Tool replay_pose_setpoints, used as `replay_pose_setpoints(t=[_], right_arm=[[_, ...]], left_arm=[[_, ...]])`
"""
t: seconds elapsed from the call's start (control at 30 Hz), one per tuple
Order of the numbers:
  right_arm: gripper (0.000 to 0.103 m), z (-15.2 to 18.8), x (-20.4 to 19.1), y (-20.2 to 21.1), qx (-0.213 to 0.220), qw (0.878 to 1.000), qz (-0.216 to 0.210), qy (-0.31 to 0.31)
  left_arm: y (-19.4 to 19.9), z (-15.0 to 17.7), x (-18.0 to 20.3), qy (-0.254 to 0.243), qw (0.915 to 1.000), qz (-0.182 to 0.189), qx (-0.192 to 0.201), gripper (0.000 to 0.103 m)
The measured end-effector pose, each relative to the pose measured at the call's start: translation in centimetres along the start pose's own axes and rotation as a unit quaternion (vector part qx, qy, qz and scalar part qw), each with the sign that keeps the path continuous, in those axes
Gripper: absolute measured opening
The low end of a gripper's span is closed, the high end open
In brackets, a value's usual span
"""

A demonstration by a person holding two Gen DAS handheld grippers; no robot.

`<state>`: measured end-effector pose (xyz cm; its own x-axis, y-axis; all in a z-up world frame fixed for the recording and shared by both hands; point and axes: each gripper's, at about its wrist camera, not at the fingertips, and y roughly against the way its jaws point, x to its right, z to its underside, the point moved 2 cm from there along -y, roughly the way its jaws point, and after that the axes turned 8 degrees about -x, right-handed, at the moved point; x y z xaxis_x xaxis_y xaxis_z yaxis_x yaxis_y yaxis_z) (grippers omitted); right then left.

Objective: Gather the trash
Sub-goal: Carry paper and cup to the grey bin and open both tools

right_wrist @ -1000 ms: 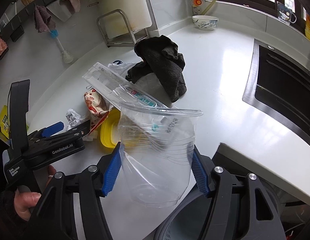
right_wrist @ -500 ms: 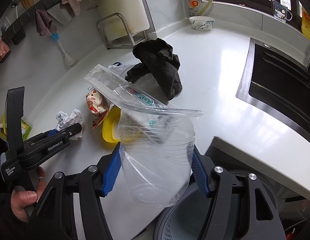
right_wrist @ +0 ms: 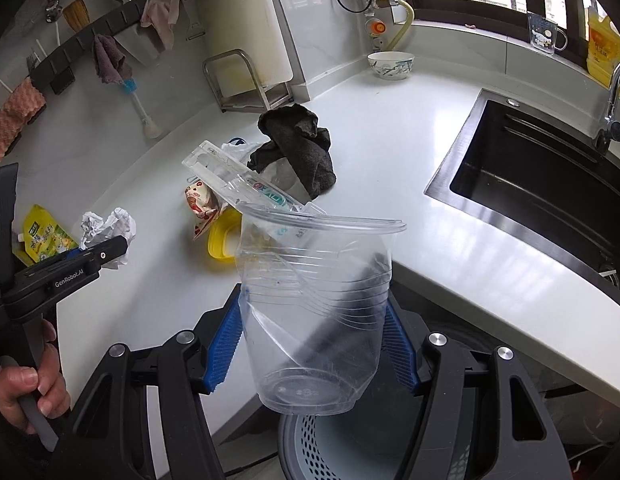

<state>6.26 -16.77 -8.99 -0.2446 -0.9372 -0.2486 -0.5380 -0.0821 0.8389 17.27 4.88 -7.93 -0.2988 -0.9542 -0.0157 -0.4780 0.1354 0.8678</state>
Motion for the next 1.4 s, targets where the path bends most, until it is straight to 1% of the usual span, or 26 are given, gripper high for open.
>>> replay_pose_setpoints(t=[0.1,0.27,0.5,0.67,0.83,1.07,1.17,1.4], right_arm=[[0.062,0.9,1.5,1.5,0.001,1.000,-0.009,0.007],[0.062,2.7,5.0,3.9,-0.003,1.000,-0.024,0.011],[0.062,5.0,10.3,6.6,-0.003,0.999,-0.045,0.019],[0.062,6.4,13.0,7.8,-0.005,0.998,-0.062,0.033],[0.062,7.7,15.4,8.2,-0.014,0.996,-0.080,0.036],[0.062,8.9,17.0,7.8,-0.032,0.994,-0.095,0.037],[0.062,9.4,17.1,7.3,-0.042,0.994,-0.097,0.040],[0.062,10.4,17.0,5.3,-0.069,0.993,-0.085,0.048]], left_arm=[[1.5,0.9,2.0,0.007,1.0000,-0.002,0.002,0.037],[3.5,3.0,6.4,0.020,0.9998,0.002,-0.003,0.037],[6.3,6.3,13.5,0.013,0.9999,0.004,0.004,0.037],[7.2,8.5,17.9,0.016,0.9997,0.016,-0.004,0.037],[7.3,10.6,21.4,0.010,0.9998,0.009,-0.014,0.037],[6.7,12.7,23.7,0.005,0.9993,-0.002,-0.037,0.037],[6.0,13.5,23.8,0.005,0.9988,-0.006,-0.048,0.037],[3.8,15.5,23.0,0.020,0.9972,0.000,-0.073,0.037]])
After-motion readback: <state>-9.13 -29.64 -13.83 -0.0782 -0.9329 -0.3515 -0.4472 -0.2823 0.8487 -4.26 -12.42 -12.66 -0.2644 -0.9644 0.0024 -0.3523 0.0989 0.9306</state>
